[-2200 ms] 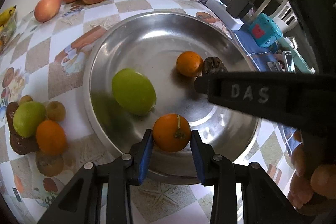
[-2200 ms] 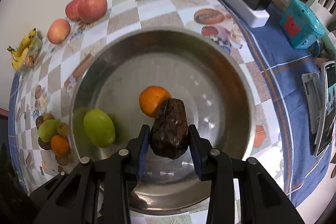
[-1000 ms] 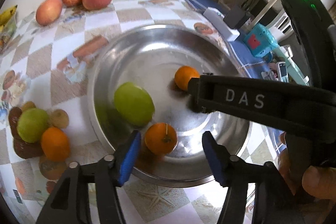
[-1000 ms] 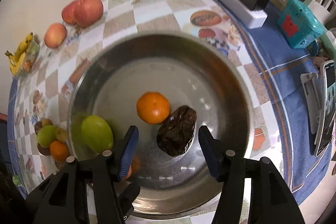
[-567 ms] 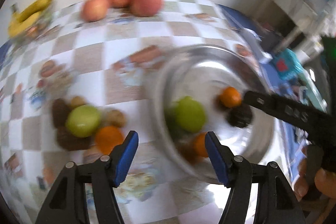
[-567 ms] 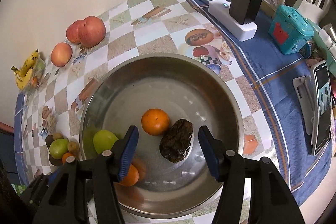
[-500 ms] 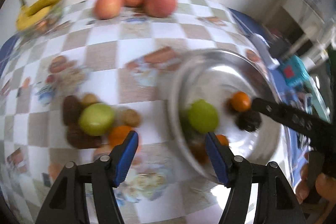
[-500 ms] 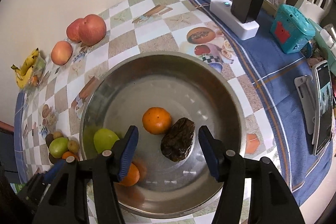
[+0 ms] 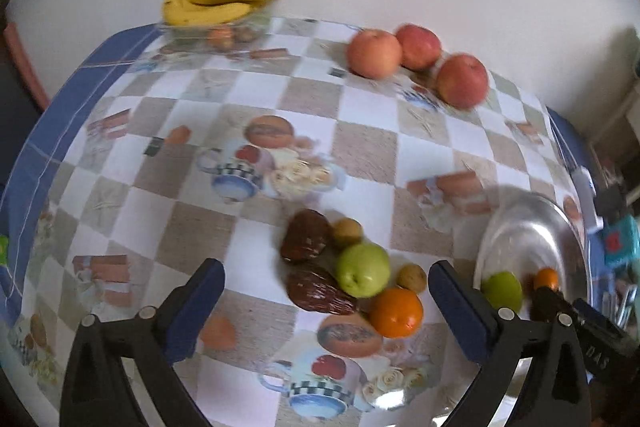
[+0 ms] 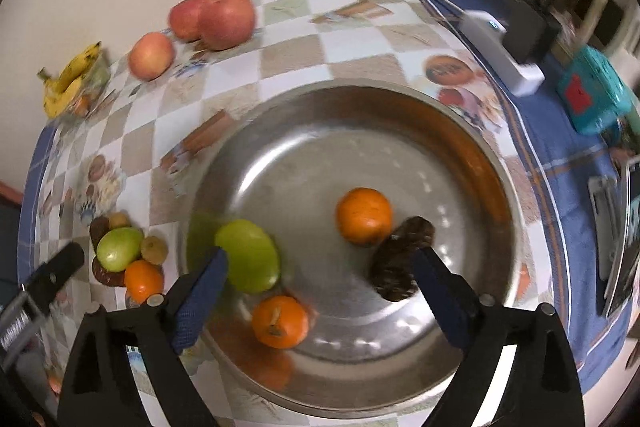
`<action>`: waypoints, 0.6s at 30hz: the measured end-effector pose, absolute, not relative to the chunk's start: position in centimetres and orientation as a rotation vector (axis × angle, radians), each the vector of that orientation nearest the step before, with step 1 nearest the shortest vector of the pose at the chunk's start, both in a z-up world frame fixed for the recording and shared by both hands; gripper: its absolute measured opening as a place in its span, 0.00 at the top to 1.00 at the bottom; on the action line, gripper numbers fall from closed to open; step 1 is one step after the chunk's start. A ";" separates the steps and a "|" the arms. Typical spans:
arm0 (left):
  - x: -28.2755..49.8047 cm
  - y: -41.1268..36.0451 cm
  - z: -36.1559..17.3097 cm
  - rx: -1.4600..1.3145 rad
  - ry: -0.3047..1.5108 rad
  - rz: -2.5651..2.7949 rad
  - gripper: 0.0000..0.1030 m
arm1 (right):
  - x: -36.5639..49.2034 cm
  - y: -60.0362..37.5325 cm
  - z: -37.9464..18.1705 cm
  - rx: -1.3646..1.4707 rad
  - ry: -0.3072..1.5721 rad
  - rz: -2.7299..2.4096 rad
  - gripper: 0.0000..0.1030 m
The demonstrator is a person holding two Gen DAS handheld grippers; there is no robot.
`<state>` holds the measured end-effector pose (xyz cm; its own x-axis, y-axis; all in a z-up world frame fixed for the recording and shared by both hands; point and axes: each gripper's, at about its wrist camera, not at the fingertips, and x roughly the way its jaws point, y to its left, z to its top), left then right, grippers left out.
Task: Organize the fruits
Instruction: 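Open the left tool releasing the tangerine while the right tool releases the date, then withdraw, then reach the left tool to a dark date while the right tool grasps another large orange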
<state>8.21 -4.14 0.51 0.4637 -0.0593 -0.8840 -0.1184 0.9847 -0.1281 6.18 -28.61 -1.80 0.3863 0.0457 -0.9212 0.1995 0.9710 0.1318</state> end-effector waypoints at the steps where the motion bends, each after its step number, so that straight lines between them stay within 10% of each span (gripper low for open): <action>1: 8.1 -3.8 0.6 -0.189 1.081 0.043 0.00 | 6.1 -28.4 -1.5 0.231 1.158 -0.093 0.09; 18: 7.9 1.6 3.6 -0.321 0.941 -0.015 0.00 | 6.3 -20.7 -0.1 0.158 1.053 0.185 0.09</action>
